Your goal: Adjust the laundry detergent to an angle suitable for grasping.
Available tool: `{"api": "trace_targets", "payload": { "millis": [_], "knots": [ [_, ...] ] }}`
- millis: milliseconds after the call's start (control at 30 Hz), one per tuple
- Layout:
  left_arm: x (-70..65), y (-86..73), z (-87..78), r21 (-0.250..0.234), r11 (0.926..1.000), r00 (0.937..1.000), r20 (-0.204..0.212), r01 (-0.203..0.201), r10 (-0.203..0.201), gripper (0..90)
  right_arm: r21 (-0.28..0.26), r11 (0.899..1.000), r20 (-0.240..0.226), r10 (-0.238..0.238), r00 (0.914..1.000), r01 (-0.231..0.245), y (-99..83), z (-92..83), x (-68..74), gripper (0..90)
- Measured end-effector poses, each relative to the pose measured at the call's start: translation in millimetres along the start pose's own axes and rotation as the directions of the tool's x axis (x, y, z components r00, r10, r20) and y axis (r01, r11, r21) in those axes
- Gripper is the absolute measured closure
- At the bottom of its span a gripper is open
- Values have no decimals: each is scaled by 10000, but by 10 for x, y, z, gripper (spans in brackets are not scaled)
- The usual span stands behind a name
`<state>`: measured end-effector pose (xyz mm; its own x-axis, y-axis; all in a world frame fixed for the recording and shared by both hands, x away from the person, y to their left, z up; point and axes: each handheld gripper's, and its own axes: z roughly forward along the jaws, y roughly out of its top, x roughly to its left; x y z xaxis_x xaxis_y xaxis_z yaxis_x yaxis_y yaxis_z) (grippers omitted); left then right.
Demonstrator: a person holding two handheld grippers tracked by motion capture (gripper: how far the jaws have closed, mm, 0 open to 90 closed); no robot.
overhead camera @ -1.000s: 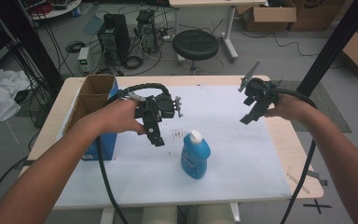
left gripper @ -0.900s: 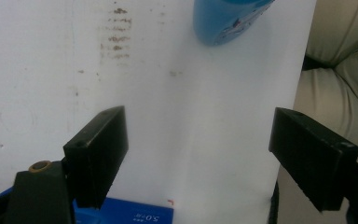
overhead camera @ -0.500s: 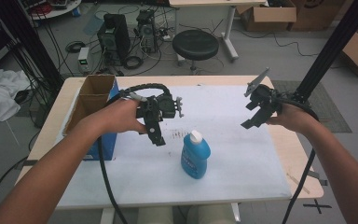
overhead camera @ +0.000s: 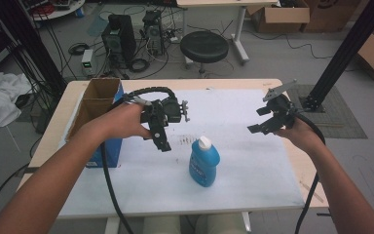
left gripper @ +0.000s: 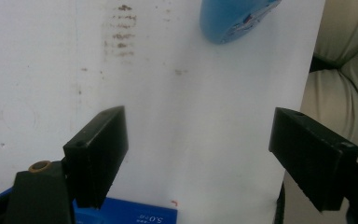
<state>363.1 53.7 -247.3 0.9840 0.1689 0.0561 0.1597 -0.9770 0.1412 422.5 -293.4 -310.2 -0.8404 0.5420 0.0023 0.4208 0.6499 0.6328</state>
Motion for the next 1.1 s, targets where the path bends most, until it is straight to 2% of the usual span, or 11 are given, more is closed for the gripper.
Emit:
{"api": "trace_targets", "payload": {
  "millis": [133,233,300,400,467,533,667,933,1033,1100],
  "knots": [
    [-6,5,5,0,10000,10000,-10,-19,19,202,-599,9979,222,274,9994,-260,-77,4,12,157],
    [-5,4,12,3,10000,10000,1,-30,30,202,-1164,9919,322,544,9980,-503,-141,-5,24,155],
    [-4,1,20,7,10000,10000,11,-43,43,202,-1513,9859,328,777,9964,-719,-192,-4,45,155],
    [6,-4,32,-4,10000,10000,40,-50,50,202,-1832,9798,544,915,9943,-801,-261,3,77,155],
    [12,-7,34,-7,10000,10000,29,-34,34,202,-2225,9703,639,1120,9916,-953,-337,15,98,150],
    [18,-10,35,-31,10000,10000,32,-24,24,202,-2307,9678,591,1175,9913,-1009,-354,19,105,151],
    [28,-20,49,-71,10000,10000,60,57,-56,203,-2746,9549,608,1345,9890,-1130,-433,42,156,150],
    [29,-26,63,-67,10000,9999,81,67,-67,203,-3828,9136,849,1826,9795,-1371,-583,100,254,149],
    [25,-26,66,-100,9999,10000,68,58,-58,203,-4207,8943,854,2063,9747,-1525,-642,132,289,150],
    [25,-25,64,-83,10000,10000,56,36,-36,203,-4347,8871,871,2125,9733,-1548,-675,152,314,150]
  ]
}}
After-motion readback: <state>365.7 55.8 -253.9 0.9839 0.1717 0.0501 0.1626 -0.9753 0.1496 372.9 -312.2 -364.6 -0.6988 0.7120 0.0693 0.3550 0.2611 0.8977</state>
